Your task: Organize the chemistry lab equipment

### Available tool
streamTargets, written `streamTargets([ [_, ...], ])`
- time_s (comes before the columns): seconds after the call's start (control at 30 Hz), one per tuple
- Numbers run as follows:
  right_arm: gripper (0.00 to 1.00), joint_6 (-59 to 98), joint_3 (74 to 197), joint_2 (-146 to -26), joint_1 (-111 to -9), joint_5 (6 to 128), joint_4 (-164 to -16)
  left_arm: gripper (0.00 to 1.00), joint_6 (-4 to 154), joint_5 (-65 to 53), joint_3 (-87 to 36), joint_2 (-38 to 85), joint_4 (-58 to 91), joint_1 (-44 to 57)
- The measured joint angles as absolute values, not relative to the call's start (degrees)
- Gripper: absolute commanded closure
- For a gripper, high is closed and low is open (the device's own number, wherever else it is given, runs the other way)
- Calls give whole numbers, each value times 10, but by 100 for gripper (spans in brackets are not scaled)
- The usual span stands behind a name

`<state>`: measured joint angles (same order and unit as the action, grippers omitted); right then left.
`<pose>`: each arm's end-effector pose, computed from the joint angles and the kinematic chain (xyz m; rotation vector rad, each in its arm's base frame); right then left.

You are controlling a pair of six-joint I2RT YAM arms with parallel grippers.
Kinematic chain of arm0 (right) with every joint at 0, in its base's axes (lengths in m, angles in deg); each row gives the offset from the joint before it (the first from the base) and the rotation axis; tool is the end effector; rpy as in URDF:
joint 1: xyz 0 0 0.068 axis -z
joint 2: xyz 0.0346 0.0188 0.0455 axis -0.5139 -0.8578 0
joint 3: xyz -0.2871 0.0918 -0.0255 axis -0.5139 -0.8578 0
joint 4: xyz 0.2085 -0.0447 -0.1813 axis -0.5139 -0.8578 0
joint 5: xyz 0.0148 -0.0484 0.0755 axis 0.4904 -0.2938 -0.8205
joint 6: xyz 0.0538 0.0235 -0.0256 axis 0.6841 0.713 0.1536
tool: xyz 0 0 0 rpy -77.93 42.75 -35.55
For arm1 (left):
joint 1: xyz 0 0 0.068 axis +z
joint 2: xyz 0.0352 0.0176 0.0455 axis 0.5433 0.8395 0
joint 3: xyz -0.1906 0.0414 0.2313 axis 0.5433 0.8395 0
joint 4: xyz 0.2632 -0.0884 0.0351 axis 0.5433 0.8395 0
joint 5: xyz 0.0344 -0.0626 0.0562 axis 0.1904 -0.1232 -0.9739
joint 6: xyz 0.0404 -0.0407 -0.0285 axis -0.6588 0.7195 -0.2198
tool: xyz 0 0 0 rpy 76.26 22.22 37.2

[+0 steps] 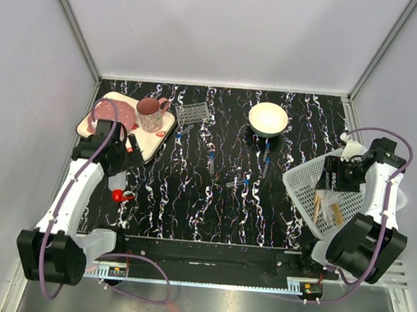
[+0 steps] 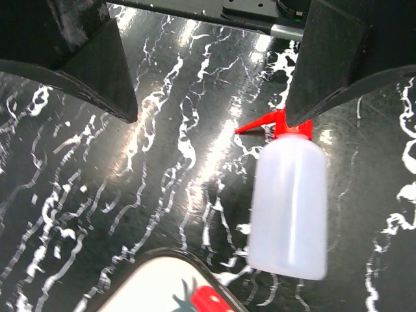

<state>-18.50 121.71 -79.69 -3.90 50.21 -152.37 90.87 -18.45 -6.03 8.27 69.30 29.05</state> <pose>0.2262 -0.0925 0.2826 -0.1729 2.6935 0.3382 0.2072 -0.0103 0.2880 -0.5448 2.5319 -0.1028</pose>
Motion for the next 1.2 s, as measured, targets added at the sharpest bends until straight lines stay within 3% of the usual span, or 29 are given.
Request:
streamTargets([
  [0.17,11,-184,1222,-789,-39,434,-1524,1,898,-199,-76,150,698,344],
  [0.4,11,-182,1238,-781,-39,348,-1524,1,878,-205,-78,235,695,411],
  [0.77,10,-176,1238,-783,-39,272,-1522,3,842,-180,-87,342,674,436],
  [0.97,10,-170,1238,-784,-39,252,-1519,17,835,-161,-86,374,662,440],
  [1.2,10,-168,1237,-784,-39,241,-1520,40,835,-142,-78,388,644,446],
])
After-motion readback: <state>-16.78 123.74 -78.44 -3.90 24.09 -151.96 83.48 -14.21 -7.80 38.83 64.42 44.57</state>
